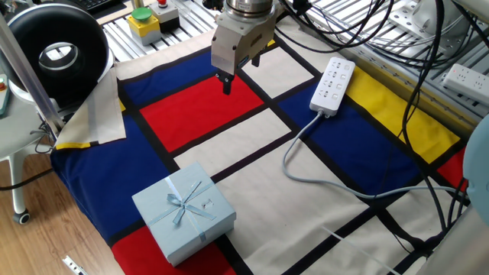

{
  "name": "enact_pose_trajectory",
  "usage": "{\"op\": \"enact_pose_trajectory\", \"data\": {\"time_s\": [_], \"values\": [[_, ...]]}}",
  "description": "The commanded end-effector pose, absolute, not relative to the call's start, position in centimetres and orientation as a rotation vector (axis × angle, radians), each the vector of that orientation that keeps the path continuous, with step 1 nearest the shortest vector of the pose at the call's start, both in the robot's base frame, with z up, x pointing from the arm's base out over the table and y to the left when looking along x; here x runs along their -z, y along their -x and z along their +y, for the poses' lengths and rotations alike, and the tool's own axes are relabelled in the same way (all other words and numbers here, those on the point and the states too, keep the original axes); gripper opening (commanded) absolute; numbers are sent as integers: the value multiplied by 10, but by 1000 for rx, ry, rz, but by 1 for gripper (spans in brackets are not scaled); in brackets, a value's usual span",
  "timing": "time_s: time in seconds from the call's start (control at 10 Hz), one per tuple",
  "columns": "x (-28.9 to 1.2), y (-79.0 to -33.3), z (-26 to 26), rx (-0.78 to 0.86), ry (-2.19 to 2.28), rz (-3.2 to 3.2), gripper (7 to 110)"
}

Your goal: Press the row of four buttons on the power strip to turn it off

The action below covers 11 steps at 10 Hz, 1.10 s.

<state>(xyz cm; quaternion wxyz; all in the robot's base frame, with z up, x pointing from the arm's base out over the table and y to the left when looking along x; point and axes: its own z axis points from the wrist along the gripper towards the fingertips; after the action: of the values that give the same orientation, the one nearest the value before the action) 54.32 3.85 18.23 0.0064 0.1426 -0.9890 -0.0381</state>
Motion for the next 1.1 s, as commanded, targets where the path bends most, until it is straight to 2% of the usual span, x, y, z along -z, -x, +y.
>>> {"op": "enact_pose_trajectory", "data": {"time_s": [0.0, 0.2, 0.4, 0.7, 1.0], "values": [[-183, -543, 34, 94, -470, -3088, 44], [-186, -540, 55, 230, -477, -3082, 44], [-187, -540, 46, 234, -459, -3072, 44], [-173, -553, -7, 247, -505, -3106, 44], [-149, -538, -69, 223, -576, -3092, 44]]}}
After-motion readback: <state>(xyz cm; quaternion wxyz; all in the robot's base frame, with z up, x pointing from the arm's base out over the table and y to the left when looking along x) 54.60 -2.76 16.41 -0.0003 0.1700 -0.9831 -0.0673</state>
